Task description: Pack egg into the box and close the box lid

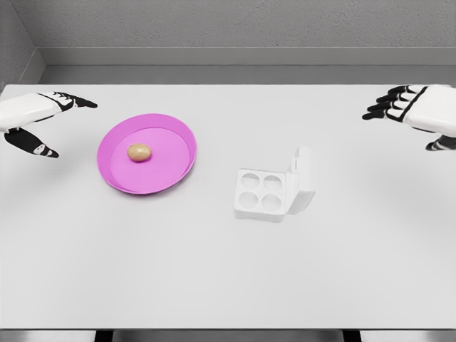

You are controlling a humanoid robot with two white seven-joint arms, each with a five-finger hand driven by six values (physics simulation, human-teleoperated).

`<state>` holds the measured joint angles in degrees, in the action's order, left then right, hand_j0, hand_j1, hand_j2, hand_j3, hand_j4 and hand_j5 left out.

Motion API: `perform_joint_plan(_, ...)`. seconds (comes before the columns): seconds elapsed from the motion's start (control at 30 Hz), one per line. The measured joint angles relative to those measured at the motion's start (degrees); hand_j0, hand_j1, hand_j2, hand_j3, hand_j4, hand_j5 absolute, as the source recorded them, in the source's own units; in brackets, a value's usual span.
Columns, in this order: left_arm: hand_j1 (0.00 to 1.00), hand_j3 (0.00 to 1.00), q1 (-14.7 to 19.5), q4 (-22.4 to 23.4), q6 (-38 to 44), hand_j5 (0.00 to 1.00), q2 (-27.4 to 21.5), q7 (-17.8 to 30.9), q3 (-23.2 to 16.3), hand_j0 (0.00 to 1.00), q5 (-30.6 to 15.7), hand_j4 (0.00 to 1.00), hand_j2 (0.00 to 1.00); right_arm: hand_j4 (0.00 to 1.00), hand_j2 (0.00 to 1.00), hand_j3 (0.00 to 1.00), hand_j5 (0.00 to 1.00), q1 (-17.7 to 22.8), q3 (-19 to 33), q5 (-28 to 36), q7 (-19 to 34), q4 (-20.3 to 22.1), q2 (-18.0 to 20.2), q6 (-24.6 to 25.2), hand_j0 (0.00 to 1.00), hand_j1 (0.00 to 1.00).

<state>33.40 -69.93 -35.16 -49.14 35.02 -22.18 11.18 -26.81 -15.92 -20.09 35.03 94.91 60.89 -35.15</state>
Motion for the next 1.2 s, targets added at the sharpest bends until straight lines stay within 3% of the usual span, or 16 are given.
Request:
perform_joint_plan(0.07,1.0,1.0,0.44,0.07,0.01,1.0,0.03,0.0,-0.12,1.0,-0.01,1.0,1.0,1.0,1.0,1.0,1.0,-0.09,-0.1,0.0,0.0,0.38,0.05,0.0,1.0,1.0)
perform_joint_plan(0.13,1.0,1.0,5.6,0.43,0.09,1.0,1.13,-0.01,-2.06,1.0,0.18,1.0,1.0,1.0,1.0,1.0,1.0,0.0,-0.27,0.03,0.0,0.55,0.13,0.01,1.0,1.0)
perform_joint_plan(0.2,1.0,1.0,10.19,3.79,0.14,1.0,6.3,-0.03,-4.61,1.0,3.04,1.0,1.0,1.0,1.0,1.0,1.0,0.0,-0.33,0.07,0.0,0.63,0.2,0.0,1.0,1.0)
perform_joint_plan(0.23,1.0,1.0,10.55,5.7,0.09,1.0,9.03,-0.02,-5.8,1.0,4.69,1.0,1.0,1.0,1.0,1.0,1.0,0.17,-0.37,0.09,0.0,0.65,0.26,0.0,1.0,1.0)
perform_joint_plan(0.37,1.0,1.0,10.46,10.41,0.0,1.0,14.93,0.0,-8.28,1.0,7.71,1.0,1.0,1.0,1.0,1.0,1.0,2.72,-0.97,0.14,0.01,0.21,0.42,-0.02,1.0,1.0)
perform_joint_plan(0.53,1.0,1.0,10.46,15.02,-0.01,1.0,17.42,0.0,-8.95,1.0,8.3,1.0,1.0,1.0,1.0,1.0,1.0,2.9,-0.87,0.17,0.0,-0.88,0.37,-0.01,1.0,1.0)
perform_joint_plan(0.73,1.0,1.0,10.02,15.92,0.0,1.0,18.38,0.0,-9.12,1.0,8.3,1.0,1.0,1.0,1.0,1.0,1.0,3.25,-0.67,0.21,0.0,-1.17,0.0,0.0,1.0,1.0)
perform_joint_plan(0.83,0.85,0.85,9.93,15.94,0.0,0.85,18.55,0.0,-9.16,0.85,8.3,0.85,0.85,1.0,1.0,1.0,1.0,3.08,-0.63,0.23,0.0,-1.15,-0.03,0.0,1.0,1.0)
perform_joint_plan(1.2,0.85,0.85,8.26,15.83,0.0,0.85,18.02,0.0,-9.18,0.85,8.13,0.85,0.85,1.0,1.0,1.0,1.0,1.58,-0.57,0.37,0.0,-0.92,0.49,0.01,1.0,1.0)
